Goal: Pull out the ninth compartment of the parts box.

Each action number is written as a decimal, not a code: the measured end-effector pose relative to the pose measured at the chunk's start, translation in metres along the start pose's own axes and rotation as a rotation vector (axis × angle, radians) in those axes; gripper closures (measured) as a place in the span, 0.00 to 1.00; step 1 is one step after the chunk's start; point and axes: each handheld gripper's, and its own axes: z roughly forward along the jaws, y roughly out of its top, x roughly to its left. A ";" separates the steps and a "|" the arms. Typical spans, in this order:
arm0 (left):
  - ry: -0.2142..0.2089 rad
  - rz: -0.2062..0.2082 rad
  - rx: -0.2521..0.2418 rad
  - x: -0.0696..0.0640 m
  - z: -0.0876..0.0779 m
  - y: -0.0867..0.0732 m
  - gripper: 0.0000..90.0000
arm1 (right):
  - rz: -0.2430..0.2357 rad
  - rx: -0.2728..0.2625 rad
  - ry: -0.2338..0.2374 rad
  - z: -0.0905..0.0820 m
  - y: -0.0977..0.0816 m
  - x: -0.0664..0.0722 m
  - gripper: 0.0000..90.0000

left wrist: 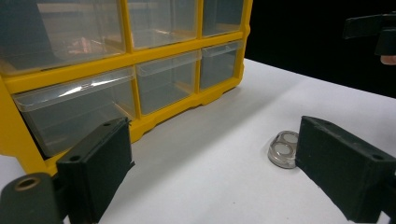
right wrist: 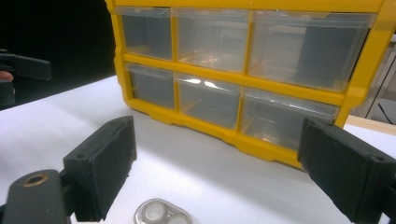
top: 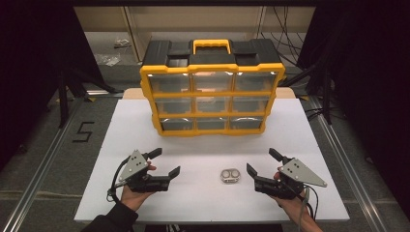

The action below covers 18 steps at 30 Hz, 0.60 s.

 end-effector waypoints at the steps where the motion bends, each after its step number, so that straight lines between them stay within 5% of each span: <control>1: 0.000 0.000 -0.001 0.000 0.000 0.000 0.12 | 0.000 0.000 0.000 0.000 0.000 0.000 0.14; 18: -0.002 0.003 -0.001 -0.001 0.000 0.000 0.12 | -0.048 -0.011 -0.024 0.000 0.003 -0.001 0.15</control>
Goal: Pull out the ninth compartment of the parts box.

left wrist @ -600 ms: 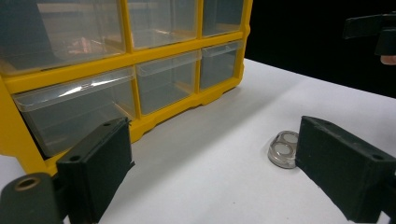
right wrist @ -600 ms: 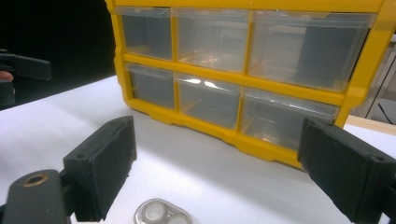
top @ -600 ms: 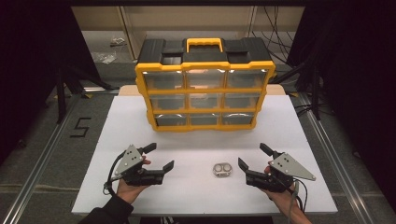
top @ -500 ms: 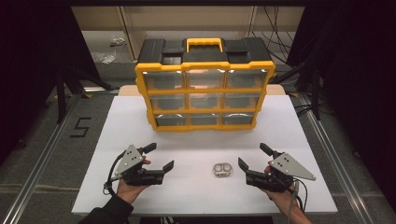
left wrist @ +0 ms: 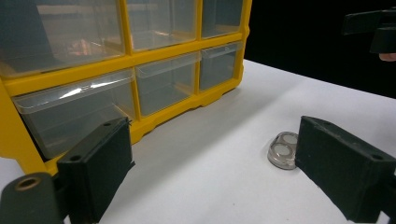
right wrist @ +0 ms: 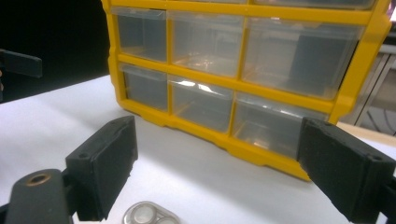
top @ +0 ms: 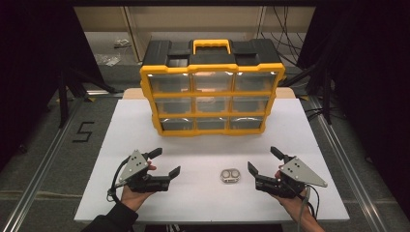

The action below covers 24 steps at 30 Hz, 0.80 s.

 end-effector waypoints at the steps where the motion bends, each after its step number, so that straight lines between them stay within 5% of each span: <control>1: 0.000 0.000 0.000 0.000 0.000 0.000 0.12 | 0.000 0.000 0.000 0.000 0.000 0.000 0.15; 6: -0.005 0.002 -0.002 -0.001 0.000 0.000 0.12 | -0.059 0.001 -0.003 0.001 0.001 0.001 0.16; 12: -0.008 0.004 -0.001 -0.001 0.001 0.000 0.12 | -0.212 0.019 -0.026 0.005 0.001 0.001 0.18; 21: -0.014 0.005 -0.006 -0.002 0.001 0.000 0.12 | -0.314 0.028 -0.037 0.012 0.004 0.004 0.20; 24: -0.013 0.005 -0.004 -0.001 0.001 0.000 0.12 | -0.393 0.044 -0.071 0.020 0.001 0.000 0.21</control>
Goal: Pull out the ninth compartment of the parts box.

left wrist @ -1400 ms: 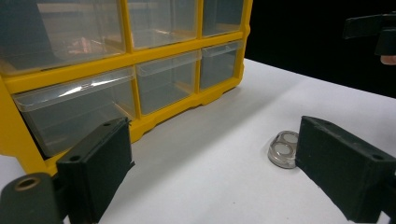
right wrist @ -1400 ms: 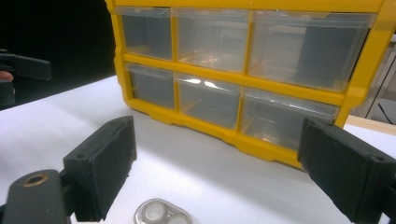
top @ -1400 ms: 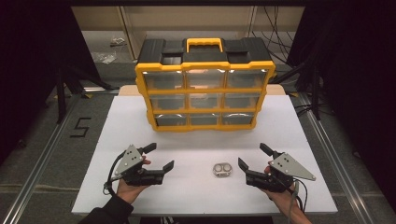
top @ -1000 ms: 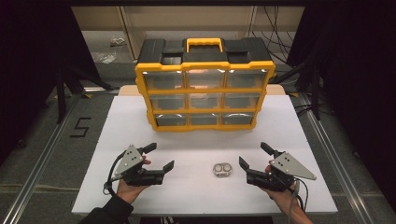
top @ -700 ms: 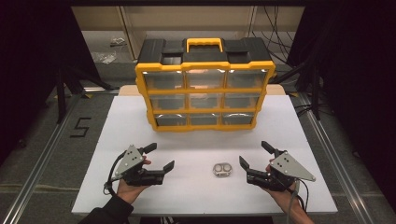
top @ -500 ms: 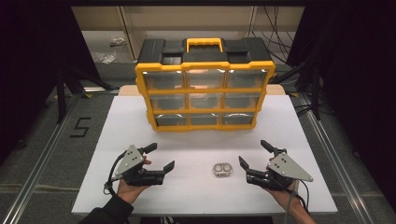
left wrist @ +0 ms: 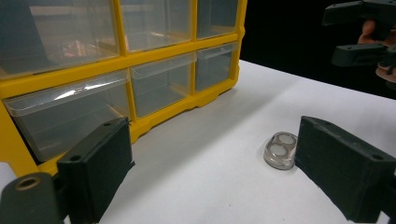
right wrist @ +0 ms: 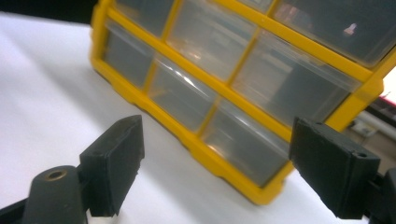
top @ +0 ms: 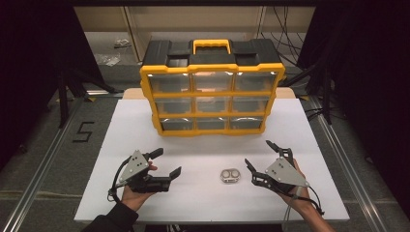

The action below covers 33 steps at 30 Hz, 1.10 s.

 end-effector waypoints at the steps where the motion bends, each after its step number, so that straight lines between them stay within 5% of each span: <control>1: -0.001 -0.001 0.000 0.000 0.000 0.000 0.12 | 0.000 0.000 0.000 0.000 0.000 0.000 0.21; 7: -0.002 -0.003 -0.001 0.000 0.000 0.000 0.12 | -0.041 0.021 -0.008 0.008 0.000 -0.001 0.22; 11: -0.002 -0.001 -0.003 0.000 0.000 0.000 0.12 | -0.135 0.025 -0.039 0.014 -0.001 0.001 0.23; 33: -0.007 -0.007 -0.004 0.000 0.000 0.000 0.12 | -0.303 0.091 -0.162 0.053 -0.009 -0.013 0.25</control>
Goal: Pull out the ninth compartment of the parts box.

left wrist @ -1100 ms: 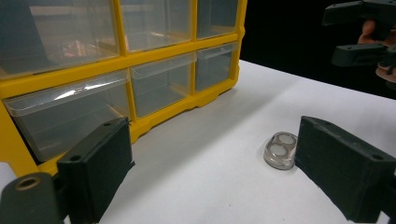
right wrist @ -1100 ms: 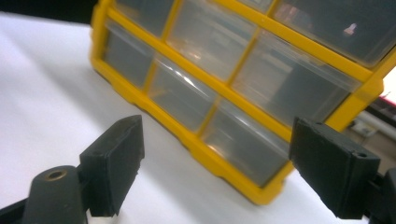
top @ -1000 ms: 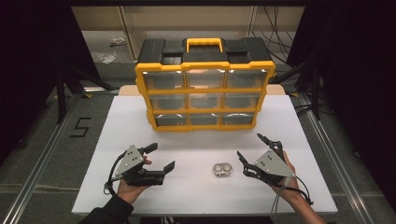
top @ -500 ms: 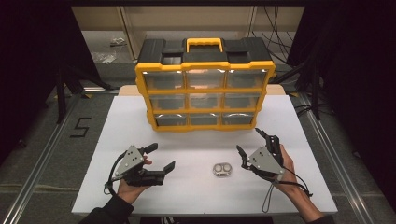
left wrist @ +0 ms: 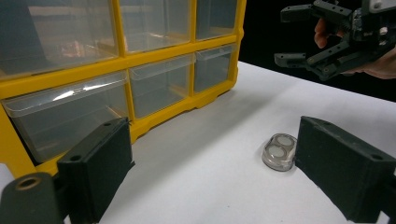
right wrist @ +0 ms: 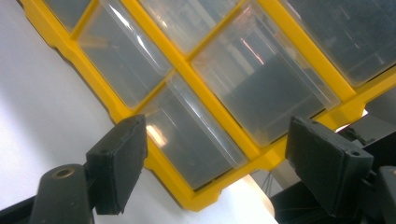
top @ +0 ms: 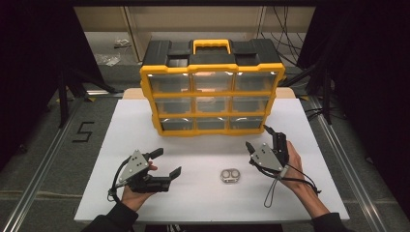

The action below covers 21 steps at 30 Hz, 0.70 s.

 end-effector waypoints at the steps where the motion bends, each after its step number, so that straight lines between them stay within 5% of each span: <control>1: 0.000 0.002 0.000 0.000 0.000 0.000 0.12 | -0.009 0.004 -0.003 0.001 -0.001 0.000 0.25; 21: -0.005 -0.003 -0.004 -0.001 0.000 0.000 0.12 | -0.187 0.046 -0.025 0.024 -0.006 0.007 0.27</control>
